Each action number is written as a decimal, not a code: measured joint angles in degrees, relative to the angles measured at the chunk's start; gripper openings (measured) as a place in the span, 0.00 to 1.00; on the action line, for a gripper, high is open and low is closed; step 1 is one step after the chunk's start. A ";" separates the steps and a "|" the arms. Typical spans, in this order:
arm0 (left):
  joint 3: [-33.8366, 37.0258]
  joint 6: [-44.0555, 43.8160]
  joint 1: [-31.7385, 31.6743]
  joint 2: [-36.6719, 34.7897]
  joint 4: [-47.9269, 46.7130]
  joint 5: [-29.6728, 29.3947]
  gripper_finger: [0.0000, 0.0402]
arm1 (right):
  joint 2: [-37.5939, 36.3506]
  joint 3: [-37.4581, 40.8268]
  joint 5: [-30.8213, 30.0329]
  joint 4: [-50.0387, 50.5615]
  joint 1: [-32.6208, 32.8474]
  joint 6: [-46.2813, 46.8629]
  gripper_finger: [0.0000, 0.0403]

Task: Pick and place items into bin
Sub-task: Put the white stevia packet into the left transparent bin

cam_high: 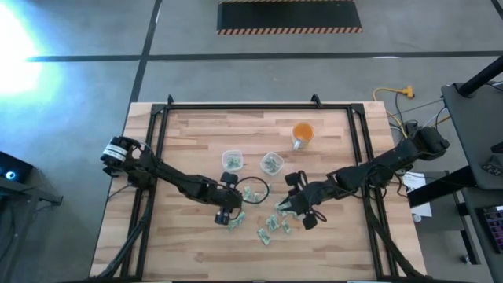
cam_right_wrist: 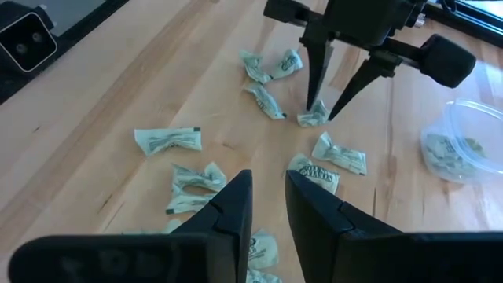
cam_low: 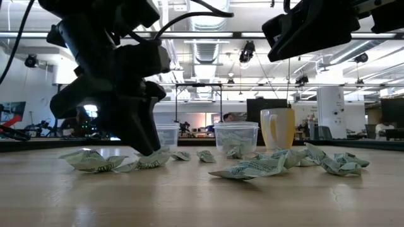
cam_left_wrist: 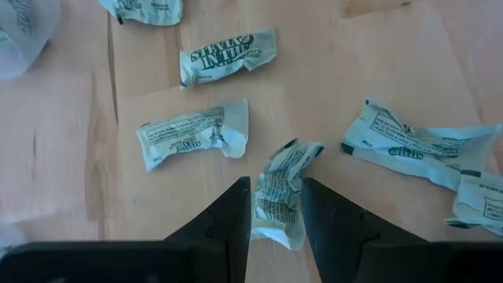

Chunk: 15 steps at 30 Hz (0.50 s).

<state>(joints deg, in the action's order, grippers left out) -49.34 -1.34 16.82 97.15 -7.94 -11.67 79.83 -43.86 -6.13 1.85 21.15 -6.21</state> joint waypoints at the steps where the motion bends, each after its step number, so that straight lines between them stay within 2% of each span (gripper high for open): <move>1: 0.00 -0.02 0.00 0.01 -0.03 0.01 0.24 | 0.00 0.00 0.00 0.03 0.00 0.08 0.17; 15: 0.13 -0.35 0.01 -0.01 -0.02 0.00 0.24 | 0.02 0.00 0.02 0.12 0.00 0.25 0.16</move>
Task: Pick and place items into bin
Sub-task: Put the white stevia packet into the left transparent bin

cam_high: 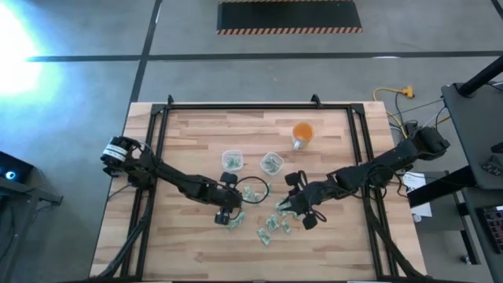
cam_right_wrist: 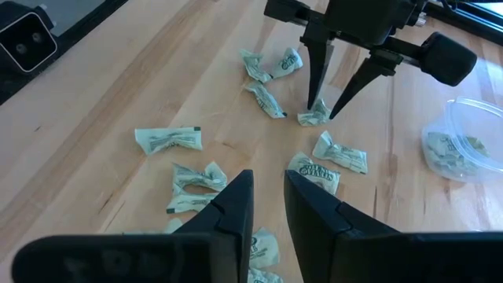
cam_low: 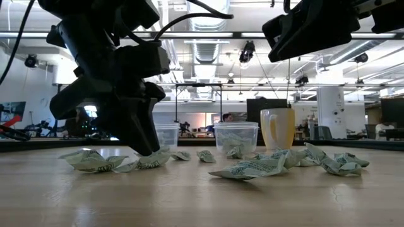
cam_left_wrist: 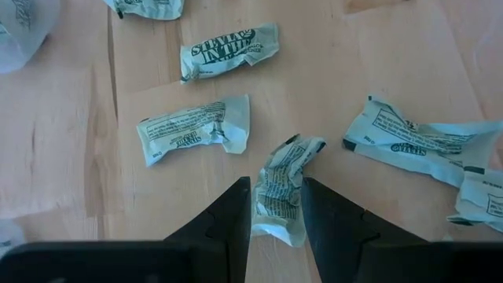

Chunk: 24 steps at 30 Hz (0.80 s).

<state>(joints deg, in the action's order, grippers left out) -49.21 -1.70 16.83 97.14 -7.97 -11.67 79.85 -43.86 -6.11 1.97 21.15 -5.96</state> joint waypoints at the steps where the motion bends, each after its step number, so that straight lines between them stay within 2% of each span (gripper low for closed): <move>1: 0.00 -0.02 -0.01 0.00 0.00 -0.01 0.24 | 0.00 0.00 0.00 -0.01 0.00 0.00 0.16; 18: -0.02 -0.96 0.03 1.27 0.39 0.67 0.24 | 0.02 0.04 0.04 0.84 0.00 0.00 0.15; 24: -0.13 -0.94 0.03 1.16 -0.05 0.75 0.15 | 0.02 0.04 0.04 0.84 0.00 0.00 0.15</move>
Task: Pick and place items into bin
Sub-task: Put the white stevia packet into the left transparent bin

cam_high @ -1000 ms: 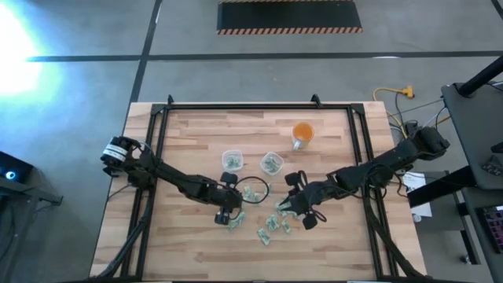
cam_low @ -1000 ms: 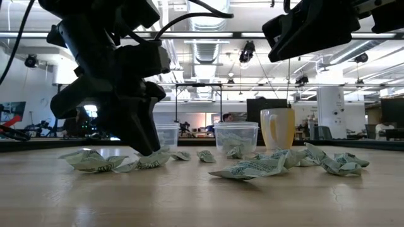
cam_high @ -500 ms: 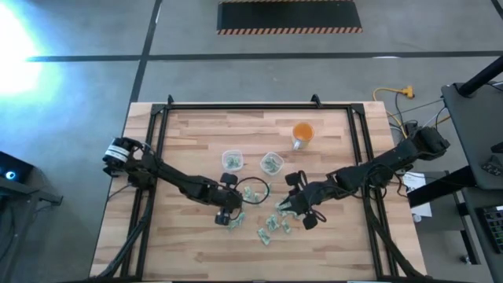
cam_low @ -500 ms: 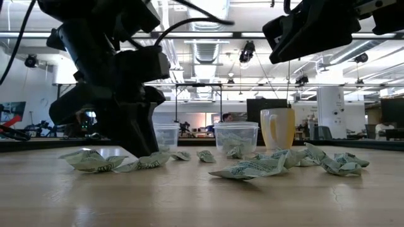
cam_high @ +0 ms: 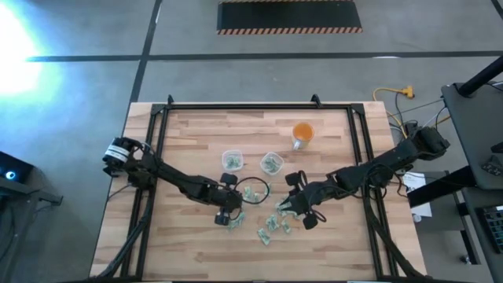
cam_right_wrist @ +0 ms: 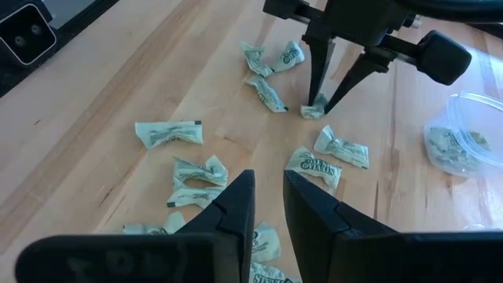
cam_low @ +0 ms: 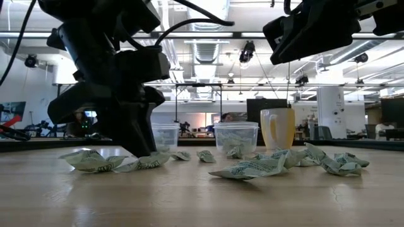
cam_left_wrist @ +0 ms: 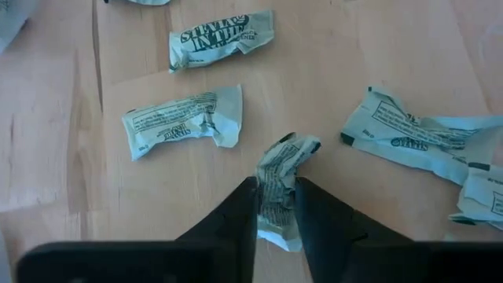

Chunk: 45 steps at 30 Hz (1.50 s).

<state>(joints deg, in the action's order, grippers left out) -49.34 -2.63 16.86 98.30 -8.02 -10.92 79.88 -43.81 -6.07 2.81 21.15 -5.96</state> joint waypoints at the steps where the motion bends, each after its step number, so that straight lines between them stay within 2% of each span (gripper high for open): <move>1: 0.00 0.00 0.00 0.00 0.01 0.00 0.12 | 0.00 -0.02 0.00 -0.02 0.00 0.00 0.15; 6: -0.02 0.17 0.00 -0.07 0.03 0.00 0.01 | 0.02 -0.02 0.00 -0.01 0.00 0.00 0.15; 15: -0.66 0.59 0.02 -4.05 -2.61 -2.04 0.02 | 0.02 0.00 0.02 -0.04 0.00 0.01 0.14; 19: -0.66 1.11 0.07 -8.92 -6.16 -6.80 0.02 | 0.04 0.00 0.04 -0.02 0.00 0.01 0.15; 26: -0.38 3.60 -0.78 -16.53 -10.08 -22.00 0.02 | 0.07 0.00 0.04 -0.13 -0.04 0.02 0.15; 28: -0.20 4.60 -1.97 -17.38 -10.03 -24.47 0.02 | 0.07 0.00 0.04 -0.13 -0.02 0.02 0.14; 33: 0.06 5.15 -6.31 -17.12 -9.84 -25.06 0.02 | 0.07 0.00 0.04 -0.15 -0.03 0.32 0.15; 39: 0.15 6.42 -11.50 -13.48 -9.61 -25.00 0.02 | 0.07 0.00 0.04 -0.17 -0.04 0.44 0.15; 45: 0.15 6.56 -14.04 -11.65 -9.24 -24.96 0.02 | 0.07 0.00 0.04 -0.08 -0.04 0.66 0.15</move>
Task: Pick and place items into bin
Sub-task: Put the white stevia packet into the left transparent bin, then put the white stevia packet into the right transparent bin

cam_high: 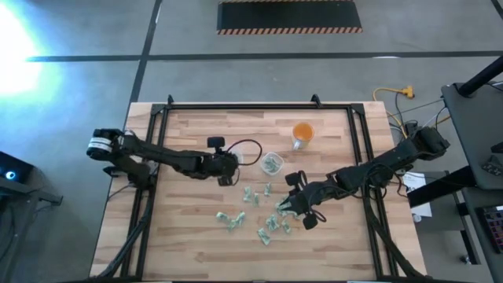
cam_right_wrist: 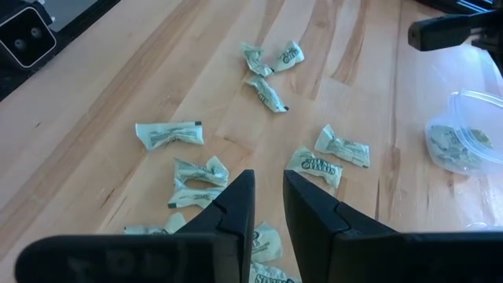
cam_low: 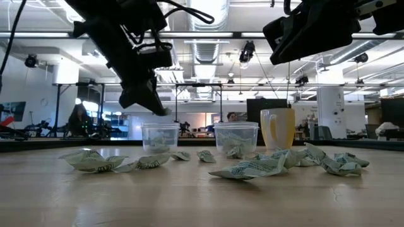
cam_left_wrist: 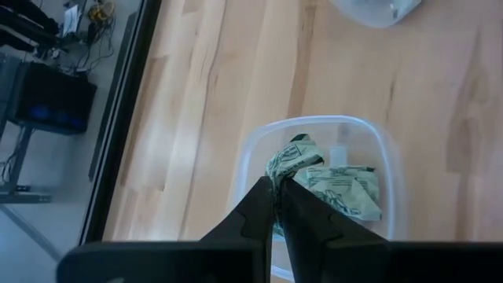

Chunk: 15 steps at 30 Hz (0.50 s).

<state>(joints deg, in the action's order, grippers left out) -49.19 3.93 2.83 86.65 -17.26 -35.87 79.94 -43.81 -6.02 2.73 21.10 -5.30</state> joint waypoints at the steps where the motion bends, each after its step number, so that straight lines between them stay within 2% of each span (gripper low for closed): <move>1: 0.00 0.02 -0.10 0.00 -0.05 0.04 0.02 | 0.00 0.00 -0.02 0.01 0.01 -0.02 0.15; 5: 0.00 2.51 -0.10 -0.17 -0.15 0.32 0.06 | 0.00 0.00 -0.02 0.01 0.00 -0.07 0.15; 15: 0.00 2.62 -0.10 -0.43 -0.12 0.56 0.25 | 0.00 0.00 -0.02 0.61 0.00 0.55 0.15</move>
<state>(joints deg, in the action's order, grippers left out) -49.19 6.55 2.72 86.23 -17.38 -35.31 79.94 -43.81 -6.04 3.34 21.11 -4.75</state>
